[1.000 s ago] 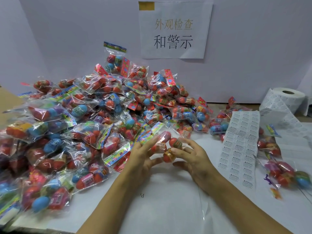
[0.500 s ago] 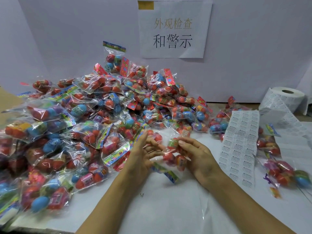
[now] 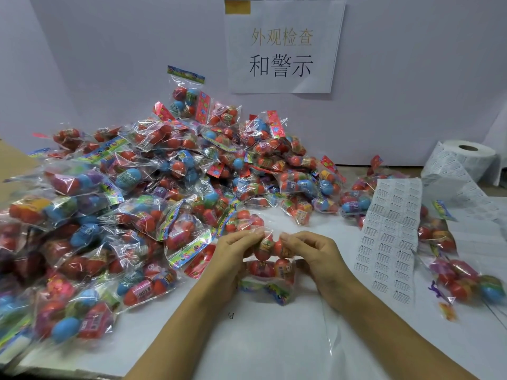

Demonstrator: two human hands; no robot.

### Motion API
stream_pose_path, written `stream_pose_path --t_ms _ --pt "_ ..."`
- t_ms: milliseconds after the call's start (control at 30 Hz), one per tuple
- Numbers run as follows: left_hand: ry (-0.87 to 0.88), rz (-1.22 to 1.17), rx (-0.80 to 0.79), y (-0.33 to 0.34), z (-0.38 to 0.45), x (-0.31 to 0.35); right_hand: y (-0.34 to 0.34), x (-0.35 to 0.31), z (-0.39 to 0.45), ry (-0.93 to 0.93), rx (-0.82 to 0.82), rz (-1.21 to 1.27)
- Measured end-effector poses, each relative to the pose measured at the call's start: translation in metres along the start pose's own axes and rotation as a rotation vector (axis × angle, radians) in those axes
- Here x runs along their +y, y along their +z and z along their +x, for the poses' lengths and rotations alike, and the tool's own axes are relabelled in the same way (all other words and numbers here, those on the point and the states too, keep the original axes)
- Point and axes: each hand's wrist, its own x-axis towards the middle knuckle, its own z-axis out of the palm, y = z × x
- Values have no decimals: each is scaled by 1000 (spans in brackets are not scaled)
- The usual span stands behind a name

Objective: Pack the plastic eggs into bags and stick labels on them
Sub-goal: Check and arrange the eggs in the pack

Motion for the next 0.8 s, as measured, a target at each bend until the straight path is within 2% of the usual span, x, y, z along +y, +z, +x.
stream_pose_path --t_ms 233,400,467,567,800 --pt "-36 -63 -80 0 -2 0 -2 -1 -1 42 -2 -45" --pt "23 -50 -222 -1 -5 -1 -1 -2 -3 -20 -22 -45" --pt "49 -61 -214 -1 -3 -3 -1 -3 -4 -42 -33 -70" --pt "79 -15 -119 -1 -3 -3 1 -5 -8 -64 -71 -119" --pt "29 -122 -69 1 -1 -1 2 -8 -6 8 -59 9"
